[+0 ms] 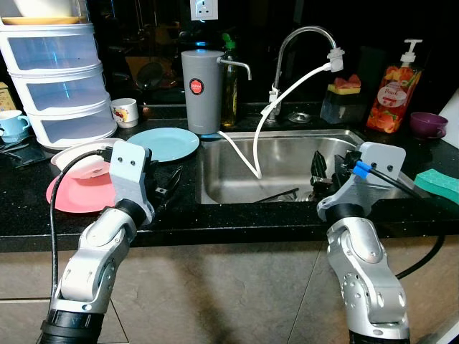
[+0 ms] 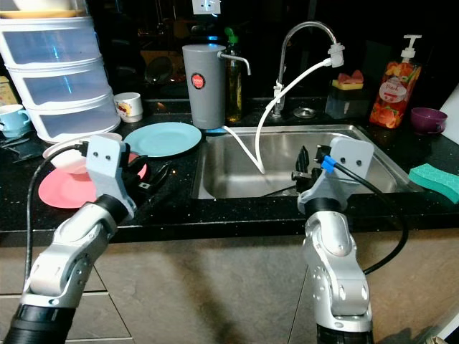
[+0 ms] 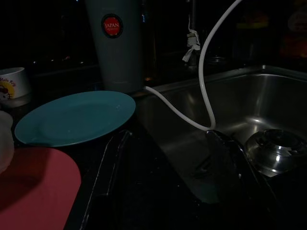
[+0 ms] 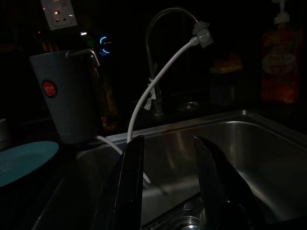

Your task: Kitchen organization

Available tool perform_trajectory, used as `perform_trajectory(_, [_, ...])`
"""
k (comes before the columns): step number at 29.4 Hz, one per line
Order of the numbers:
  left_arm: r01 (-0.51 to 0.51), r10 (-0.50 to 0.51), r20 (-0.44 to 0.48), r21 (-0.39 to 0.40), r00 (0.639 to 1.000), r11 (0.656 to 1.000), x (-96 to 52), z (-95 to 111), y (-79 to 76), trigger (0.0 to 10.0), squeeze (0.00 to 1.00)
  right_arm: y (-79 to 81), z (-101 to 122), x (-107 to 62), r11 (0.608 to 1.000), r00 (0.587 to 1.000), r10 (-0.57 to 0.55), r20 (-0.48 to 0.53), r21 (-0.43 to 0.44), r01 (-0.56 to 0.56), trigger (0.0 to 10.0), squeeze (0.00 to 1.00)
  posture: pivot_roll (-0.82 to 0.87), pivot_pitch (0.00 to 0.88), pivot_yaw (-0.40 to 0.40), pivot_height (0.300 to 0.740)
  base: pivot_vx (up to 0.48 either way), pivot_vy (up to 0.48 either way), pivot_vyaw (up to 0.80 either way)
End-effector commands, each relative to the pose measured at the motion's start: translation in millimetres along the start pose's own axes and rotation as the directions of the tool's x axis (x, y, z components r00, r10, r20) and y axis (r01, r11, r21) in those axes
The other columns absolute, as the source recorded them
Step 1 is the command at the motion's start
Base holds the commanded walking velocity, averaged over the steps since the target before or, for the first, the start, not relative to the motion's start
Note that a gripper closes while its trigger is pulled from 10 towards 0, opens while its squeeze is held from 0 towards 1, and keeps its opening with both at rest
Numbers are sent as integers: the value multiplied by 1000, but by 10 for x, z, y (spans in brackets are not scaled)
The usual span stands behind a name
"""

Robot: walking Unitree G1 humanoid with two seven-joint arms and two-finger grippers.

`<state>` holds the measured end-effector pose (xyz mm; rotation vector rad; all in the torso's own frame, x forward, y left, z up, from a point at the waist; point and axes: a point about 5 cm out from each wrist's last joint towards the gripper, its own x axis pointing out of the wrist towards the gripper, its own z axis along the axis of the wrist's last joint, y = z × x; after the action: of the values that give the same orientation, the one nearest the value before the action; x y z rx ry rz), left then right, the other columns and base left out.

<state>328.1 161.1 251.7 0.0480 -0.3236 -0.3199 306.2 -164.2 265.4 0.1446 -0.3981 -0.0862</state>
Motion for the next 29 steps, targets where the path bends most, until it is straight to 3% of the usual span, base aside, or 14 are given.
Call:
perform_trajectory(1, [3,-3,-29,-10,1000,1000,0,-64,-18,10000,0,3,-14,-13,1000,1000,-2,-4,16,2,10000,0,52,61,-3,740,0,0,0])
perform_trajectory(24, [19,-19,-40,5,999,1000,6,-76,-24,10000,0,-9,-14,-28,1000,1000,-10,-7,11,10,10000,0,45,65,0,740,0,0,0])
perform_trajectory(29, [22,-19,-56,55,998,998,-5,-39,99,10000,0,-4,-15,-28,1000,1000,-3,-11,7,3,10000,0,35,71,-7,740,0,0,0])
